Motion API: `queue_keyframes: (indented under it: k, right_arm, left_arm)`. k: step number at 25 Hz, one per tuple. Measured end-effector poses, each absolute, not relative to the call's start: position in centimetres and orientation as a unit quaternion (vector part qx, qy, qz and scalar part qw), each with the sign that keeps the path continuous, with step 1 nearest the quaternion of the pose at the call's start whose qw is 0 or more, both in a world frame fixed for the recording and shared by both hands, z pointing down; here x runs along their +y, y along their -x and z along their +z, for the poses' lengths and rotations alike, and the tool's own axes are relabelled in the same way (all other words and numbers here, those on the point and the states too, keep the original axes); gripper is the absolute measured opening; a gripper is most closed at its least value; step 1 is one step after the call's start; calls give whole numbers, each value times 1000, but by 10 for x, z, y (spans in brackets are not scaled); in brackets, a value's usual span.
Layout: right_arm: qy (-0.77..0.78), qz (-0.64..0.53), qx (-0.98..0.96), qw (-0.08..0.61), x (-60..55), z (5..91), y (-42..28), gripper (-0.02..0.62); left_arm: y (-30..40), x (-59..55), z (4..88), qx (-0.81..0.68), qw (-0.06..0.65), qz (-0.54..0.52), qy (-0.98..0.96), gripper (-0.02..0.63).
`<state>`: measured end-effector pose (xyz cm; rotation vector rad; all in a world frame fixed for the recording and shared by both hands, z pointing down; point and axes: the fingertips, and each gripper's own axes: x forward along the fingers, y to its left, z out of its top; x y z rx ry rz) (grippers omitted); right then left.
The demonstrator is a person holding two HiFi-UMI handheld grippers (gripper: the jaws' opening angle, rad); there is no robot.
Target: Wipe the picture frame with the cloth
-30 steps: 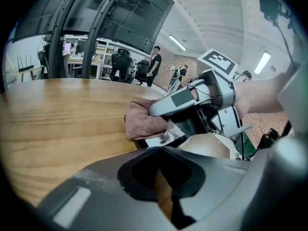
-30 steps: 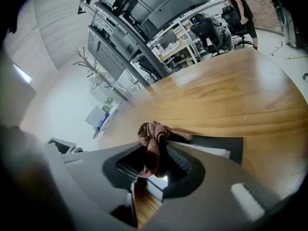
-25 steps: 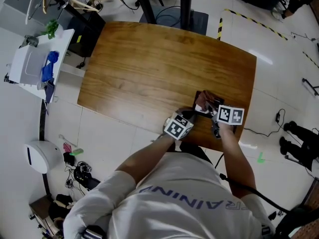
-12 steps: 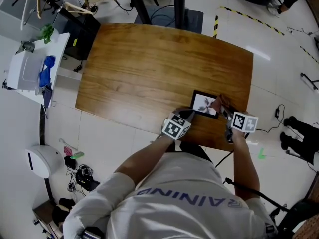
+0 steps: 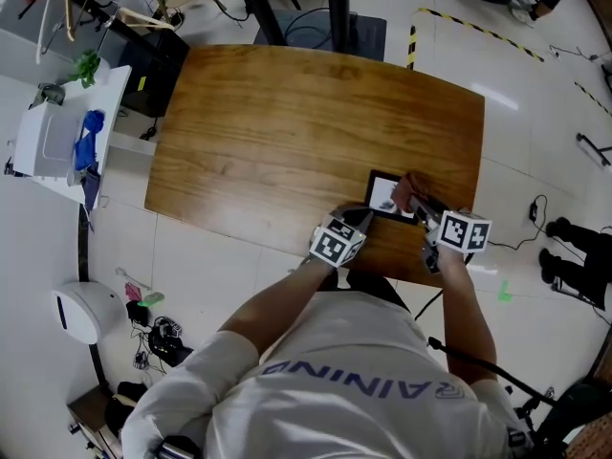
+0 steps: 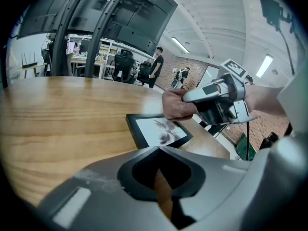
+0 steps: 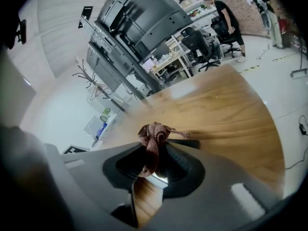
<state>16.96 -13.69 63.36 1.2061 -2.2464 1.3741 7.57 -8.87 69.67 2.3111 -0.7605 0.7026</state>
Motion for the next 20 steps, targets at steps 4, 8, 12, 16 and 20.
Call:
queue_keyframes:
  k: [4, 8, 12, 16, 20]
  right_arm:
    - [-365, 466, -792, 153, -141, 644, -111, 107]
    - [-343, 481, -786, 182, -135, 665, -80, 107]
    - [-351, 492, -773, 193, -134, 676, -88, 107]
    - [-371, 492, -764, 191, -134, 679, -108, 107]
    - [-403, 494, -746, 193, -128, 681, -138, 107]
  left_arm:
    - [-75, -88, 697, -285, 300, 266, -871, 6]
    - [-74, -87, 698, -285, 300, 267, -870, 6]
    - [-73, -88, 696, -288, 300, 265, -870, 6]
    - [-74, -88, 699, -287, 297, 267, -871, 6]
    - [-73, -88, 697, -287, 300, 266, -870, 6]
